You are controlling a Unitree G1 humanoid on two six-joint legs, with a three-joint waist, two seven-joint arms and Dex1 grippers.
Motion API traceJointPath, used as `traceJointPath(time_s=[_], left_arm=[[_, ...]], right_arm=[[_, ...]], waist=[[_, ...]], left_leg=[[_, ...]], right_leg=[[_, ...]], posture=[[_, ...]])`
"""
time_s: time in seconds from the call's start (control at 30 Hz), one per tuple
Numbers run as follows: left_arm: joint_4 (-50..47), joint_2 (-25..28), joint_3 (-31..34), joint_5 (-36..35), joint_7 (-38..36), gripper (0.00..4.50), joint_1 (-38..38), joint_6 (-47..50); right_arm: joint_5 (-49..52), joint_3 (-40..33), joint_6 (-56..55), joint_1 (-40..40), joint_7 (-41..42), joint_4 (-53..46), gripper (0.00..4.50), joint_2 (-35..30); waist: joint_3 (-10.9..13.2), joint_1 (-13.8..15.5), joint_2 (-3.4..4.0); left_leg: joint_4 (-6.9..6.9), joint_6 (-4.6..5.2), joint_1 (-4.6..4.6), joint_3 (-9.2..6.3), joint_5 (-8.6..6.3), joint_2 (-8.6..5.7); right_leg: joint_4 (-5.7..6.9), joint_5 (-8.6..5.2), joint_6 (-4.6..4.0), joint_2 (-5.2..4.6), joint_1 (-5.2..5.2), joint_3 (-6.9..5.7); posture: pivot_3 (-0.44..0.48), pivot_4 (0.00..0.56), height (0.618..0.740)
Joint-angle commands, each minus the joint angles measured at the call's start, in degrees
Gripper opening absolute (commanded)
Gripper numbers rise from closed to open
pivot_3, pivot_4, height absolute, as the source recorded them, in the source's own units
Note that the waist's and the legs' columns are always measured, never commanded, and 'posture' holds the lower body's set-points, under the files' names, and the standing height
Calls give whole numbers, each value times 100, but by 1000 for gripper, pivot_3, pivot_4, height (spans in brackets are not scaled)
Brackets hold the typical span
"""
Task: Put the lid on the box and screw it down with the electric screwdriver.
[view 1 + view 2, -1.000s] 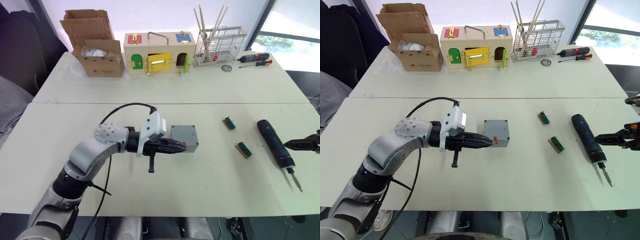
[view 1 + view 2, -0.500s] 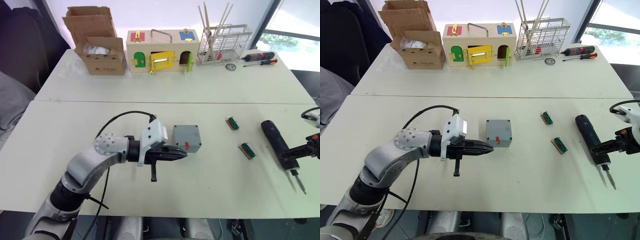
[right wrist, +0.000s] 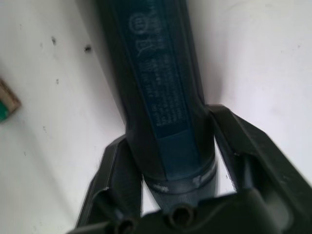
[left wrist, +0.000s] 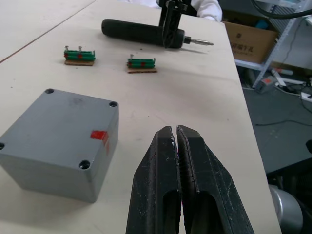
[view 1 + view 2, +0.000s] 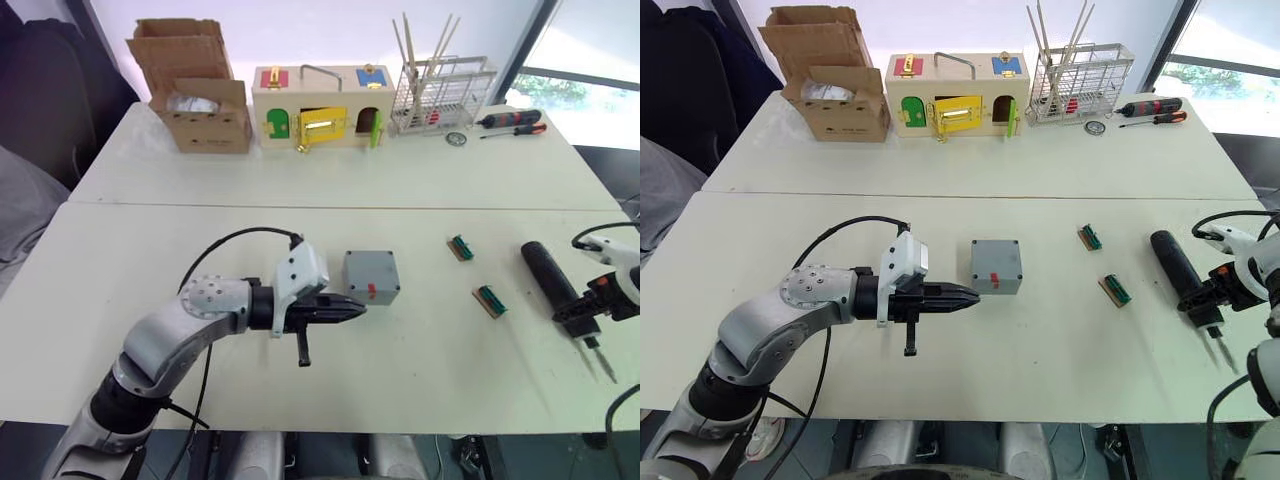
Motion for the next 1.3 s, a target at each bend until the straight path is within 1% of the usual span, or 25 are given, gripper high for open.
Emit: traceJointPath(time_s=[0.03,0.13,0.2,0.3,0.33,0.37,0.47,0.5,0.53,0.6,0.63,0.67,0.73,0.77,0.8,0.83,0.87,0.9,0.93,0.97,1.03,1.13,1.17,1.3], left_arm=[[-231,43,131,-68,54,99,31,-9],[-212,62,149,-57,68,99,34,-24],[-134,95,168,-28,30,99,22,-70],[97,208,237,32,-111,99,-80,-176],[274,266,281,39,-237,99,-180,-240],[451,314,313,43,-363,99,-273,-308],[908,446,339,123,-695,99,-464,-552],[1051,498,317,187,-802,99,-528,-649],[1275,517,283,269,-919,99,-675,-756],[1639,510,254,379,-1113,99,-906,-915],[1849,432,261,399,-1169,99,-1060,-958],[2021,361,268,408,-1219,99,-1185,-989],[2287,216,296,399,-1284,99,-1396,-984],[2375,198,323,398,-1333,99,-1442,-992],[2436,148,312,397,-1365,99,-1516,-961],[2474,111,303,405,-1393,99,-1564,-939],[2521,61,333,339,-1457,99,-1618,-896],[2553,23,359,293,-1504,99,-1654,-863],[2606,-139,264,306,-1484,99,-1796,-819],[2643,-255,181,328,-1488,99,-1900,-795],[2754,-474,52,437,-1456,99,-2059,-794],[3062,-729,-75,622,-1474,99,-2206,-927],[3268,-832,-188,805,-1455,99,-2268,-1082],[3827,-1117,-360,1161,-1459,99,-2430,-1337]], right_arm=[[-324,91,-247,-7,140,309,1811,137],[-472,25,-337,-38,172,451,1811,199],[-507,-100,-415,-58,4,506,1811,248],[-357,-562,-634,-319,-438,525,1811,218],[-262,-831,-766,-581,-686,476,1811,127],[-179,-1063,-827,-833,-869,412,1811,39],[55,-1578,-661,-1387,-1079,246,1811,-97],[120,-1724,-544,-1507,-1142,127,1811,-135],[392,-2088,-151,-1598,-1179,-249,1811,-194],[900,-2756,617,-1504,-1289,-1127,1811,-214],[1368,-3461,1049,-1139,-1450,-2036,1811,15],[1790,-4228,1327,-755,-1721,-2959,1811,404],[2575,-5684,1446,4,-2403,-4946,1811,1547],[2805,-6063,1469,226,-2692,-5629,1811,1992],[3163,-6449,1697,483,-3062,-6416,1811,2683],[3431,-6687,1901,654,-3357,-6948,1811,3154],[3614,-6709,1804,888,-3633,-7403,1811,3637],[3750,-6703,1714,1054,-3845,-7709,1811,3946],[4019,-6741,1613,1265,-4060,-7898,1811,4456],[4197,-6695,1498,1466,-4222,-8079,1811,4803],[4449,-6636,1277,1776,-4476,-8300,1811,5238],[4703,-6458,1015,2129,-4769,-8537,1811,5483],[4762,-6343,945,2251,-4807,-8594,1811,5488],[4921,-5983,694,2555,-4948,-8632,1811,5407]], waist=[[-2,11,-4],[-5,13,-8],[-10,10,-16],[-14,-6,-24],[-13,-11,-23],[-5,-27,-7],[36,-51,104],[41,-43,110],[42,-20,111],[42,40,116],[41,46,116],[40,65,112],[41,56,103],[42,39,101],[42,42,101],[43,47,102],[44,73,103],[45,118,105],[45,163,104],[44,185,99],[44,198,97],[44,158,98],[44,143,98],[44,106,98]], left_leg=[[0,-16,0,0,9,0],[0,-24,0,-1,14,-1],[0,-26,1,-2,13,0],[0,-28,3,-3,12,0],[0,-29,3,-2,12,-4],[0,-30,3,-1,12,-8],[0,-34,-2,33,6,-26],[-12,-24,-3,41,12,-26],[-21,-25,-6,40,12,-23],[-27,-35,-18,34,18,-1],[-31,-44,-50,24,23,3],[-29,-49,-81,22,28,6],[-16,-55,-105,5,32,20],[-20,-56,-105,6,33,22],[-12,-57,-105,3,34,22],[-14,-65,-105,-5,42,21],[-7,-66,-105,-6,43,20],[-6,-67,-104,-8,45,14],[2,-66,-104,-8,45,13],[1,-56,-105,-10,52,5],[13,-39,-105,-18,59,-6],[20,6,-104,-18,48,-26],[20,8,-102,-16,47,-27],[11,-17,-100,-16,62,-23]], right_leg=[[0,0,0,-1,0,0],[1,0,0,-5,2,-1],[1,0,0,-8,3,-2],[1,1,-1,-22,5,-3],[1,3,-4,-26,5,-3],[0,3,-6,-28,5,-2],[8,8,-9,-34,-23,30],[8,8,-8,-33,-33,33],[10,7,-4,-29,-42,31],[17,15,20,-13,-57,11],[27,14,23,-10,-88,-2],[31,15,25,-4,-121,-4],[32,17,27,6,-131,-30],[32,20,33,9,-129,-34],[41,22,38,9,-127,-40],[57,25,43,8,-127,-45],[81,24,44,7,-129,-48],[97,22,47,2,-130,-49],[101,22,47,1,-130,-51],[102,22,47,-5,-129,-50],[95,24,48,-11,-115,-51],[98,28,52,-26,-106,-42],[102,29,53,-26,-106,-40],[102,27,57,-17,-113,-41]], posture=[[0,150,729],[0,150,729],[0,150,729],[0,150,729],[0,150,729],[0,150,729],[0,150,729],[0,150,729],[0,150,729],[0,150,729],[0,150,729],[0,150,729],[0,150,729],[0,150,729],[0,150,729],[0,150,729],[0,150,729],[0,150,729],[0,150,729],[0,150,729],[0,150,729],[0,150,729],[0,150,729],[0,150,729]])
